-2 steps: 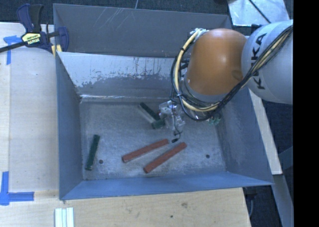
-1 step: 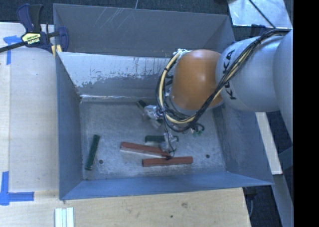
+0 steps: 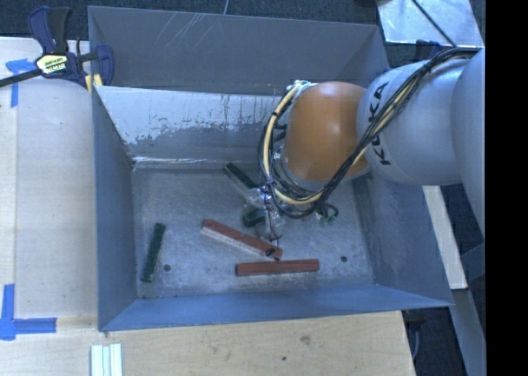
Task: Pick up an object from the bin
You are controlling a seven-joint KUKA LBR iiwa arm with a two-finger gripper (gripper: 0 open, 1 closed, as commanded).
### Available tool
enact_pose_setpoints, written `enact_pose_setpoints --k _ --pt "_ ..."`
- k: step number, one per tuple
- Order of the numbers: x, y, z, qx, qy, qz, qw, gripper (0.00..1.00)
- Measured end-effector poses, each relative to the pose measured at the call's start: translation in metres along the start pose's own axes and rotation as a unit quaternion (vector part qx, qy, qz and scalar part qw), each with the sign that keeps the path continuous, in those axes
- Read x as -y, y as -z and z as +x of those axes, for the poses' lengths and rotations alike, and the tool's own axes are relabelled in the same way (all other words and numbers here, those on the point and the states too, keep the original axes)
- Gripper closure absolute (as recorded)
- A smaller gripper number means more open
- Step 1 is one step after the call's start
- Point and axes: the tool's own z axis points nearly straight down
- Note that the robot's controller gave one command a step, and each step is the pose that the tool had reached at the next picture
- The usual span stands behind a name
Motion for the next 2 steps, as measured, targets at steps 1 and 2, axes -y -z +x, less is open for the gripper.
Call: enact_pose_setpoints --k 1,2 --pt "0.000 0.000 0.000 0.0000 0.000 0.000 1.0000 1.00" --pt "0.013 0.137 -0.010 -0.0011 -0.031 0.000 0.9995 1.00"
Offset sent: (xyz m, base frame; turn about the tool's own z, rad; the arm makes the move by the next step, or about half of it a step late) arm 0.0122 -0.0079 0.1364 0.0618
